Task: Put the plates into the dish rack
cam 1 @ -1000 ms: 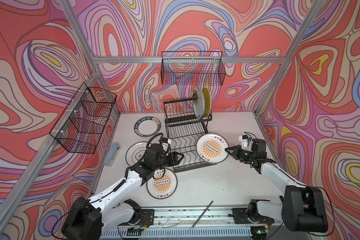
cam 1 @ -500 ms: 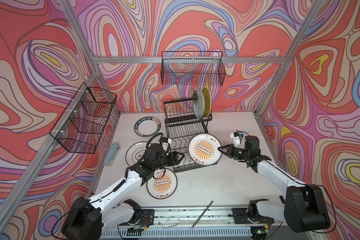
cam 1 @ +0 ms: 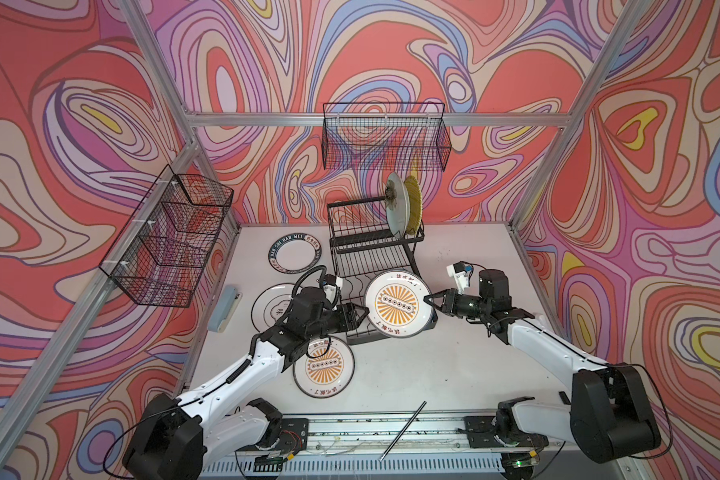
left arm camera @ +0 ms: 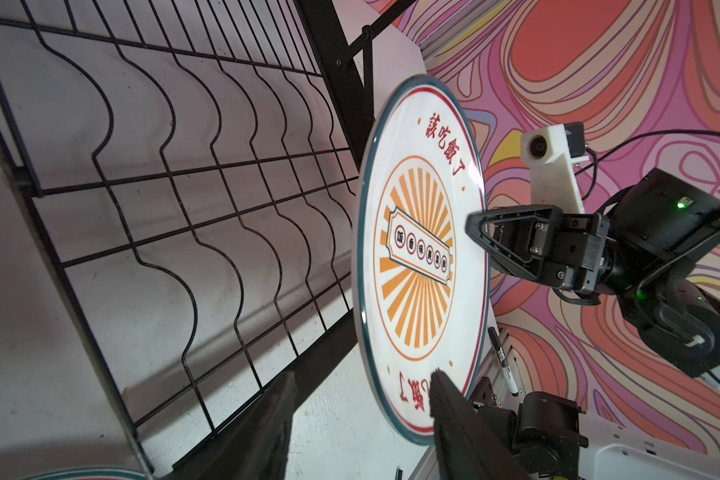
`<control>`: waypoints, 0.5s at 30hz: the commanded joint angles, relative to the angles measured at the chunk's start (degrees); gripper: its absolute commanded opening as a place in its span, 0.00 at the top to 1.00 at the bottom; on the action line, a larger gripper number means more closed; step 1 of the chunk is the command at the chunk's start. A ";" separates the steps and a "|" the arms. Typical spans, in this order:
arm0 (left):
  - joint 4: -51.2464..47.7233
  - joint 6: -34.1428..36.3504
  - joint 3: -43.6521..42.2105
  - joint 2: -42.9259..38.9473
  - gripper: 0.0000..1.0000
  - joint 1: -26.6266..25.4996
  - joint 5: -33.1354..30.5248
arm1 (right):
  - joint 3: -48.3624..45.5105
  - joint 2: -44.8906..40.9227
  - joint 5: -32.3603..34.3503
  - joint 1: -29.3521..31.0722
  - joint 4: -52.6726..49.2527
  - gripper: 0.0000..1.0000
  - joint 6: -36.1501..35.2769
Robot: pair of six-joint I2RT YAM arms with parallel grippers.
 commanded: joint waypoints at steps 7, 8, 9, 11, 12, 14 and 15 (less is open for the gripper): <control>0.28 0.17 -0.55 -1.17 0.46 -0.31 0.20 | 3.41 0.39 -1.81 3.77 1.52 1.00 -2.58; 0.24 0.25 -0.63 -1.26 0.46 -0.27 0.20 | 3.61 0.44 -1.68 3.91 1.34 1.00 -2.69; 0.15 0.26 -0.70 -1.44 0.47 -0.31 0.20 | 3.68 0.53 -1.49 4.08 1.20 1.00 -2.80; 0.15 0.34 -0.72 -1.66 0.49 -0.29 0.20 | 3.77 0.66 -1.45 4.37 1.01 1.00 -2.96; 0.16 0.39 -0.79 -1.75 0.50 -0.31 0.14 | 3.92 0.74 -1.42 4.53 1.01 1.00 -3.13; 0.29 0.39 -0.90 -1.88 0.52 -0.31 0.19 | 3.90 0.75 -1.36 4.88 0.99 1.00 -3.19; 0.23 0.39 -0.90 -1.96 0.54 -0.31 0.16 | 4.02 0.84 -1.24 4.96 0.89 1.00 -3.26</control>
